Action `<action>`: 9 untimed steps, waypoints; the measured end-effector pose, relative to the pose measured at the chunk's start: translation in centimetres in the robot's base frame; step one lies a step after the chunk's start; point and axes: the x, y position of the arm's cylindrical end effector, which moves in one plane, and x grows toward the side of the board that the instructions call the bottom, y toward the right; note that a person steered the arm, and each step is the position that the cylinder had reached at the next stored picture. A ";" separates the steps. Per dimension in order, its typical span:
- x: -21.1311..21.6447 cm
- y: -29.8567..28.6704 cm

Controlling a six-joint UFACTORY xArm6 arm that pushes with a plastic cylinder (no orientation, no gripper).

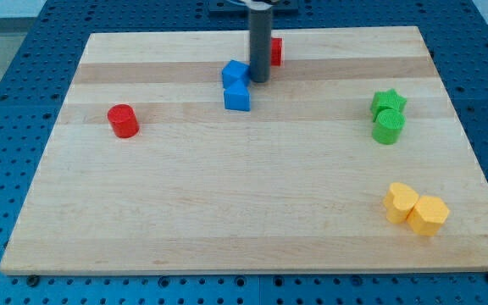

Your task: Slide the blue triangle closer to the red circle

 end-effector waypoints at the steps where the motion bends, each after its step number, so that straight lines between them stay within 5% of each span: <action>1: 0.0 -4.3; 4: 0.0 -10.5; 6: 0.0 7.0; 9: 2.9 3.7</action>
